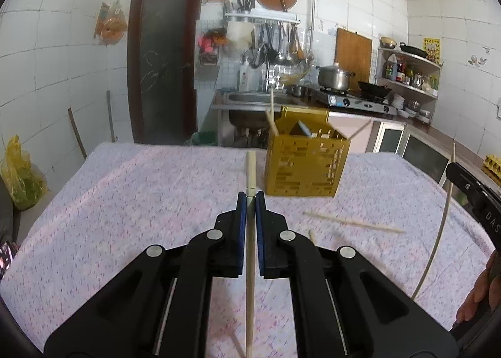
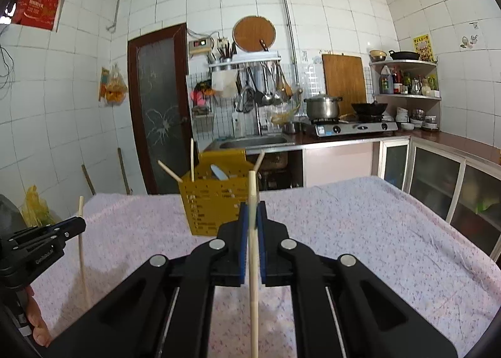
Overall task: Organize utensils
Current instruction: 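Lift both held chopsticks upright and carry them over the yellow holder, then open both tools to drop the chopsticks into the yellow holder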
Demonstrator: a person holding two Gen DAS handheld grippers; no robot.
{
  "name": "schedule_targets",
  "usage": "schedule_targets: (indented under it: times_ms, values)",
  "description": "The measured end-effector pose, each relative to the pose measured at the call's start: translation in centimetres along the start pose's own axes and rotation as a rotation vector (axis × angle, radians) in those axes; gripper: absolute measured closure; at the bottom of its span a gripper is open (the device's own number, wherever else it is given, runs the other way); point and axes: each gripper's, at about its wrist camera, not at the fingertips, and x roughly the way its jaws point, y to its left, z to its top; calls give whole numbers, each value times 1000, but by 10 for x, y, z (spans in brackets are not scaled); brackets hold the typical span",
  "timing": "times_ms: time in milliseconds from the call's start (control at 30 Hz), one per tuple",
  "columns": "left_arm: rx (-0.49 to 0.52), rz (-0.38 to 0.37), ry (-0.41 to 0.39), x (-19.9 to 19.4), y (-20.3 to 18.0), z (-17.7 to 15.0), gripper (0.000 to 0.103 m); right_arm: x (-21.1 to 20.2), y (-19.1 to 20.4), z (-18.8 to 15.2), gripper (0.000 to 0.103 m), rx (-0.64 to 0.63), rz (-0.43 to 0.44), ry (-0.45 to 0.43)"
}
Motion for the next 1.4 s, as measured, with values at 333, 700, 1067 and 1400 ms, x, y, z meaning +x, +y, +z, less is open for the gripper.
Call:
schedule_targets:
  times_ms: [333,700,1067,1400]
  values:
    - [27,-49,-201,20,-28,124,98,45,9,104,97,3,35,-170]
    - [38,-65,-318,134,-62,212,98,167,19,165,97,11,49,-285]
    - [18,-33,-168,235,-57,167,98,242,5,108,95,5,56,-129]
    - [-10,29,-94,167,-26,146,18,174,-33,86,45,-12,-12,37]
